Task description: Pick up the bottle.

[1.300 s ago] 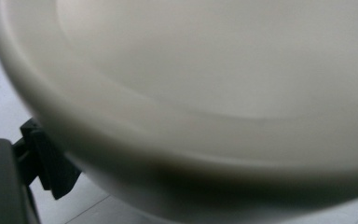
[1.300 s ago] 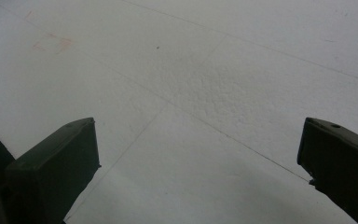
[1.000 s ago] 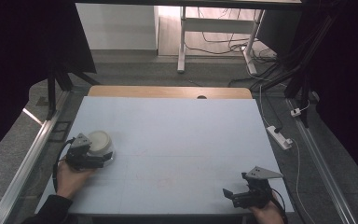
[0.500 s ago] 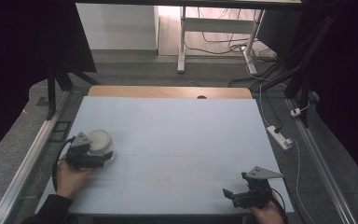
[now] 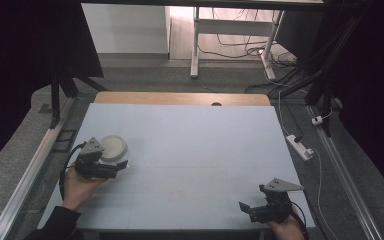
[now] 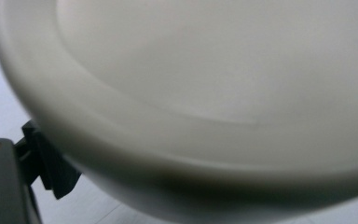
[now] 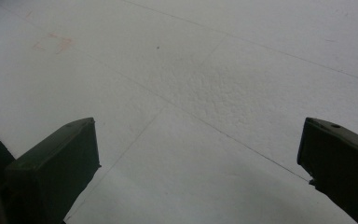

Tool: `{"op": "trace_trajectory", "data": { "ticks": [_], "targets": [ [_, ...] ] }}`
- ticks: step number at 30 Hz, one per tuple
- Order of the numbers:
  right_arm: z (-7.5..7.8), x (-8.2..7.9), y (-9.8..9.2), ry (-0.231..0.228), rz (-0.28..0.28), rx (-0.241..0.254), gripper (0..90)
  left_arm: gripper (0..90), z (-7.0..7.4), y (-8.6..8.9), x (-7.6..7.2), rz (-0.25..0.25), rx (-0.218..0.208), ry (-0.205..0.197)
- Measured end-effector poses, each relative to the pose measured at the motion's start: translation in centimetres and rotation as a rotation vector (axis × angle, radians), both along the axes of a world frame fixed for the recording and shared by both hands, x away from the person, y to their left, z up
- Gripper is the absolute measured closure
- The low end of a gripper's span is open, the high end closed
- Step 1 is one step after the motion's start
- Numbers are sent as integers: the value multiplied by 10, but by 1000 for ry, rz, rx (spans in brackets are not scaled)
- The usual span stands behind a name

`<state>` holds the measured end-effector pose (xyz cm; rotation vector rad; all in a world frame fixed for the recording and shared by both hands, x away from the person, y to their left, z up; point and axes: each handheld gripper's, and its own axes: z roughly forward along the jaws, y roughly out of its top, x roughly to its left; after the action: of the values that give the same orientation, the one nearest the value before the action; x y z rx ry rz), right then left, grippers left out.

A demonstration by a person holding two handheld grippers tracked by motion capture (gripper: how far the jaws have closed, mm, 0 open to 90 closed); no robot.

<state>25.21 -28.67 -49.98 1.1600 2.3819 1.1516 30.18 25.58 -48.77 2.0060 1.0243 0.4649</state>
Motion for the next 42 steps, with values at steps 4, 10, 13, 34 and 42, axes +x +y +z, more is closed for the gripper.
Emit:
{"op": "trace_trajectory", "data": {
  "ticks": [4, 10, 13, 34, 42],
  "targets": [
    [0, 0, 0, 1, -1, 2, 0, 77, 7, -9, 1, -34, -2, -4],
    [0, 0, -1, 1, -1, 4, 0, 77, 15, -25, 3, -81, 8, -14],
    [0, 0, -1, 0, -1, 3, 0, 77, 18, -33, 5, -99, 10, -17],
    [0, 0, -1, 0, 0, 10, 0, 77, 34, -91, 22, -255, 15, -19],
    [0, 0, -1, 1, 1, 9, 0, 77, 39, -111, 26, -302, 25, -19]
  ]
}}
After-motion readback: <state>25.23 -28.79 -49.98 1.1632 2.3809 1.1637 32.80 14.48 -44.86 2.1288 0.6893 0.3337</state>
